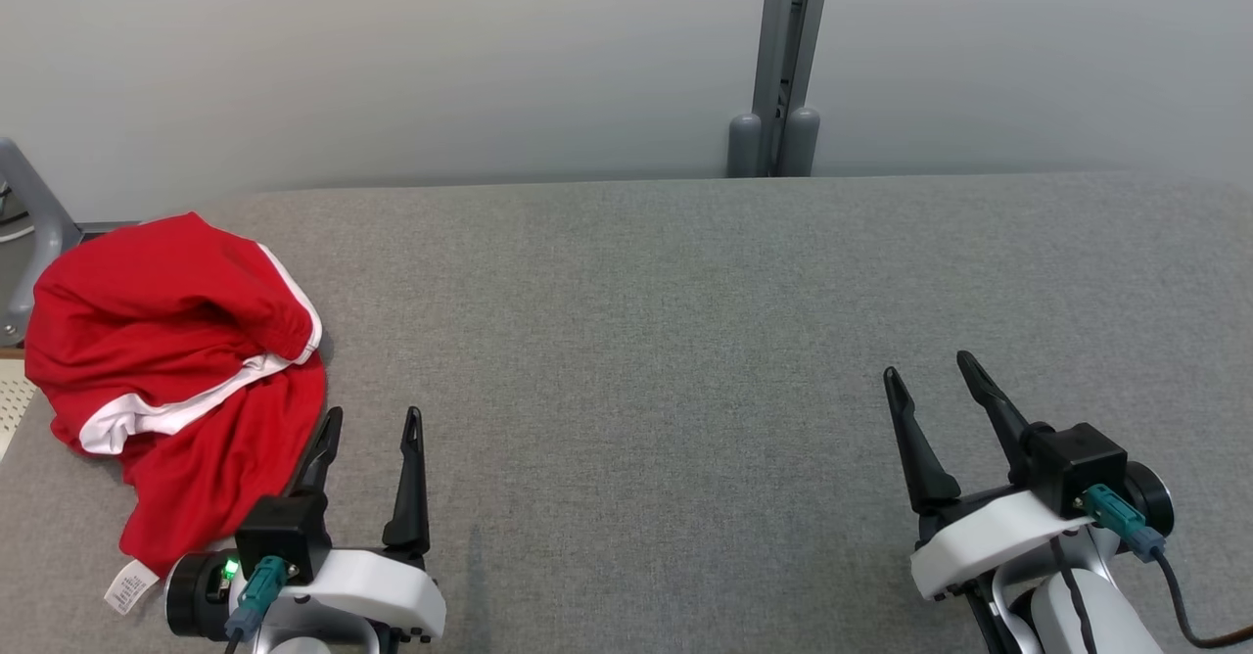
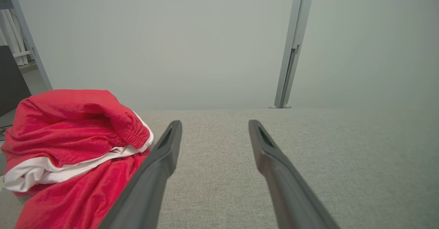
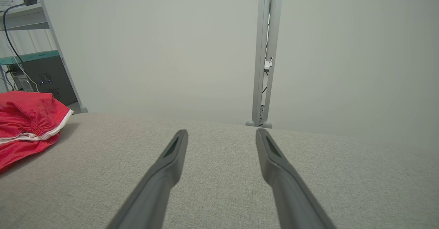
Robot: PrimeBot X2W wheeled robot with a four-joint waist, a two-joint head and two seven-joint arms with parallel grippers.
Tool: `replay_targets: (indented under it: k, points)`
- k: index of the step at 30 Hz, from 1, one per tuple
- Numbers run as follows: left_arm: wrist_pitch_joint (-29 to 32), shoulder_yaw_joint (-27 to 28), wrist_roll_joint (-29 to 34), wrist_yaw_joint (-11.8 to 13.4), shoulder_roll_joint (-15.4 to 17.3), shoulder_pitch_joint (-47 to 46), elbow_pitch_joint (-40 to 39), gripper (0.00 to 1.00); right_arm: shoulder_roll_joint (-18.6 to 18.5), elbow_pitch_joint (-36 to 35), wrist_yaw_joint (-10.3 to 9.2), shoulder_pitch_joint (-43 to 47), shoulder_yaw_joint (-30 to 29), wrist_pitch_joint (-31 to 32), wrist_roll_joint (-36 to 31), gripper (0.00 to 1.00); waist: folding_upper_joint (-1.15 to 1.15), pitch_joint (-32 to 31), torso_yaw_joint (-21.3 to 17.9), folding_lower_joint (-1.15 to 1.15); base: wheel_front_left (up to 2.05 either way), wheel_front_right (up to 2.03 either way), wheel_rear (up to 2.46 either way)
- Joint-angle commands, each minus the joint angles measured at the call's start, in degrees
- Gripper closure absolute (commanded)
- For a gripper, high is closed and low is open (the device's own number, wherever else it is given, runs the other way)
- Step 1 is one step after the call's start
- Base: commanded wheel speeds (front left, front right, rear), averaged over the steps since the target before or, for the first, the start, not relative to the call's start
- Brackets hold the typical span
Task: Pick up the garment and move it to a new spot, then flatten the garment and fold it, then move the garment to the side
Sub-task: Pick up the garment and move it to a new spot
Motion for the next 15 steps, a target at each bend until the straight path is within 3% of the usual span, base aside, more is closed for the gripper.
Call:
replay_targets:
  k: [1,15]
  points:
    - [-0.03,0.02,-0.24,0.19,0.28,-0.91,0.05,0.0,-0.4,0.17,0.11,-0.46,-0.07,-0.29,0.35,0.0,0.0,0.05,0.02,0.0,0.0,0.0,0.0]
    - [-0.03,0.04,-0.37,0.25,0.28,-1.19,0.48,0.0,-0.4,0.24,0.11,-0.58,-0.03,-0.29,0.6,0.0,0.0,0.28,0.14,0.0,0.0,0.0,0.0]
